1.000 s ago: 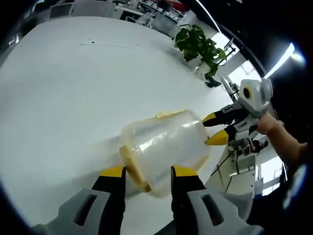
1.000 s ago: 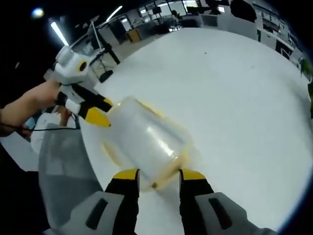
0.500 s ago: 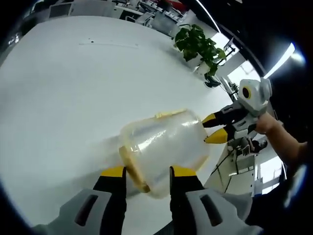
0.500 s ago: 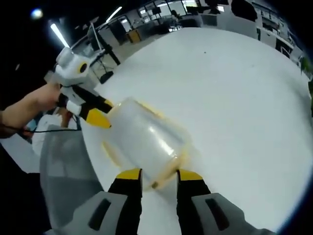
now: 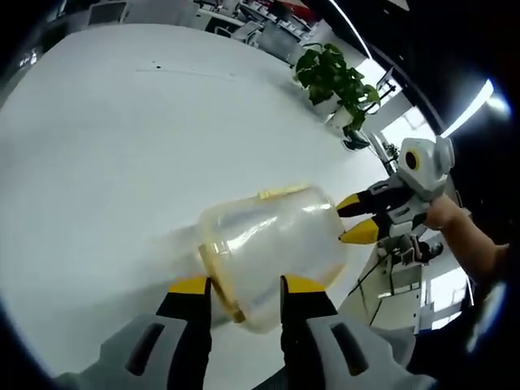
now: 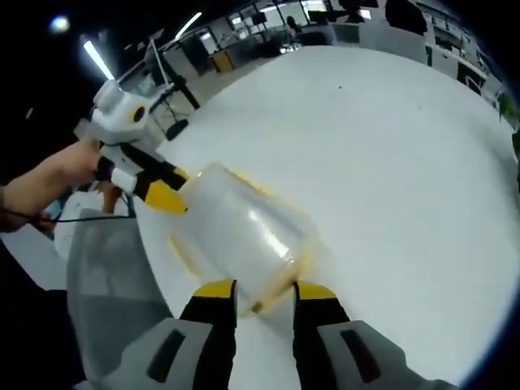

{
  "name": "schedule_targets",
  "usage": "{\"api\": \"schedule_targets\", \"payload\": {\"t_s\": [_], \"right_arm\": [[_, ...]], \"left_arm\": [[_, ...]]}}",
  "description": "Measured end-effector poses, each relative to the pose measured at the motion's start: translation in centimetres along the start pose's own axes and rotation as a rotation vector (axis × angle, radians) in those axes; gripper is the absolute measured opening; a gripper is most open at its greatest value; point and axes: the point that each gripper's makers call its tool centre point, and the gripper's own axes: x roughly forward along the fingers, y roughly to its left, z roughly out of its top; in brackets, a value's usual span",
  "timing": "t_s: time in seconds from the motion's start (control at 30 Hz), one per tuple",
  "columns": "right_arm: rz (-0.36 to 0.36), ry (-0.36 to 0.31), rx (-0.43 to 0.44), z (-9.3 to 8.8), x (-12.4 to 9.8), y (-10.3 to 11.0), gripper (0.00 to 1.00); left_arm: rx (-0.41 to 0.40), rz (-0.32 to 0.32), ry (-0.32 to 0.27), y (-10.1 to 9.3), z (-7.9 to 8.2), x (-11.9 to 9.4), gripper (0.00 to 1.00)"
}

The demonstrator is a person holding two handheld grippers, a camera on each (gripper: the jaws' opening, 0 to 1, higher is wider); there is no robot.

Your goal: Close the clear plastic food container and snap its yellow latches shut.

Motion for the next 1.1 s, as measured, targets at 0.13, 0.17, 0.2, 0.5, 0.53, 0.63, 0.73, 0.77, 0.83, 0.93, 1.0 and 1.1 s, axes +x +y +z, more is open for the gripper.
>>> {"api": "schedule_targets", "payload": {"t_s": [0.13,0.17,0.2,0.5,0.53,0.63,0.73,0.77,0.83,0.93,1.0,1.1], "right_arm": [[0.026,0.013,0.053,-0.3,0.1,0.2,0.22],[0.021,-0.004,0.039,0.0,0.2,0.1,0.22],[0.020,-0.002,0.030,0.0,0.2,0.0,0.23],[0.026,-0.009,0.045,0.1,0.1,0.1,0.24],[0.027,-0.008,0.048,0.2,0.1,0.0,0.24],[0.026,-0.004,0.049,0.2,0.1,0.0,0.25],[0.015,-0.015,-0.012,0.4,0.0,-0.2,0.26],[0.013,-0.015,-0.019,0.4,0.0,-0.1,0.26],[0.006,-0.015,-0.033,0.4,-0.1,0.0,0.27],[-0.013,-0.013,-0.075,0.6,-0.1,-0.1,0.27],[-0.030,-0.006,-0.136,0.8,-0.2,-0.2,0.28],[-0.057,-0.006,-0.227,1.1,-0.2,-0.2,0.29]], "left_arm": [[0.005,0.010,0.001,0.0,0.3,0.3,0.31],[0.003,0.009,0.006,-0.1,0.3,0.4,0.31],[0.006,0.012,0.008,-0.1,0.2,0.4,0.31],[0.005,0.012,-0.005,-0.1,0.1,0.6,0.33],[0.005,0.013,-0.005,0.0,0.1,0.6,0.33],[0.063,0.036,-0.012,0.0,0.4,0.5,0.35],[0.182,0.075,-0.010,-0.1,0.8,0.4,0.36],[0.186,0.085,-0.006,-0.1,0.8,0.4,0.36],[0.195,0.095,-0.005,-0.3,0.8,0.4,0.36],[0.236,0.110,-0.013,-0.2,0.9,0.3,0.37],[0.269,0.130,-0.023,0.0,1.1,0.2,0.41],[0.364,0.169,-0.050,0.5,1.6,0.0,0.48]]}}
